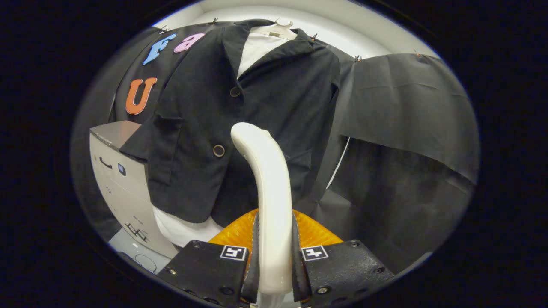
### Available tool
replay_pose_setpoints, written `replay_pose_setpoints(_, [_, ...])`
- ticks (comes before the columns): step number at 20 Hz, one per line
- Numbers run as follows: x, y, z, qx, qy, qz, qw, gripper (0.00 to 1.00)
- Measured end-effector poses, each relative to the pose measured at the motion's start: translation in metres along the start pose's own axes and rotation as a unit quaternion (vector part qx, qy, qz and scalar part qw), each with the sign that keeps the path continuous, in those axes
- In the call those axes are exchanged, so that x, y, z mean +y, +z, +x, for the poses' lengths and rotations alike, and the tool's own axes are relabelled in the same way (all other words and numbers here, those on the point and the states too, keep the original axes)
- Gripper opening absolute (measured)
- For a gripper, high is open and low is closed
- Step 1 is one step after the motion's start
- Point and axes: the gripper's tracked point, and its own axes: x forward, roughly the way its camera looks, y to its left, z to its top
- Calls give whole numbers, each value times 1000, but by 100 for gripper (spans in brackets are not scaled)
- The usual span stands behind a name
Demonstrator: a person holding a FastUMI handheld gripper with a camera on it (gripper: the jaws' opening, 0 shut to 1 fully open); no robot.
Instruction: Iron the clothes twice with a garment steamer, once on the left side and once on the right side.
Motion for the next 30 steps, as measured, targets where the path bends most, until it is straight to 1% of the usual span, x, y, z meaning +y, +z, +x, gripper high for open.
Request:
replay_pose_setpoints(9, [12, -65, 4, 73, -3, -8, 997, 33])
replay_pose_setpoints(15, [23, -101, 2, 117, -7, 2, 993, 33])
replay_pose_setpoints(19, [39, -129, -9, 155, -1, 23, 988, 33])
replay_pose_setpoints(22, [44, -136, -21, 164, -7, 37, 986, 33])
replay_pose_setpoints(26, [43, -139, -54, 174, -12, 63, 983, 33])
replay_pose_setpoints(28, [39, -135, -72, 178, -8, 74, 981, 33])
replay_pose_setpoints(30, [31, -125, -88, 166, -12, 81, 983, 33])
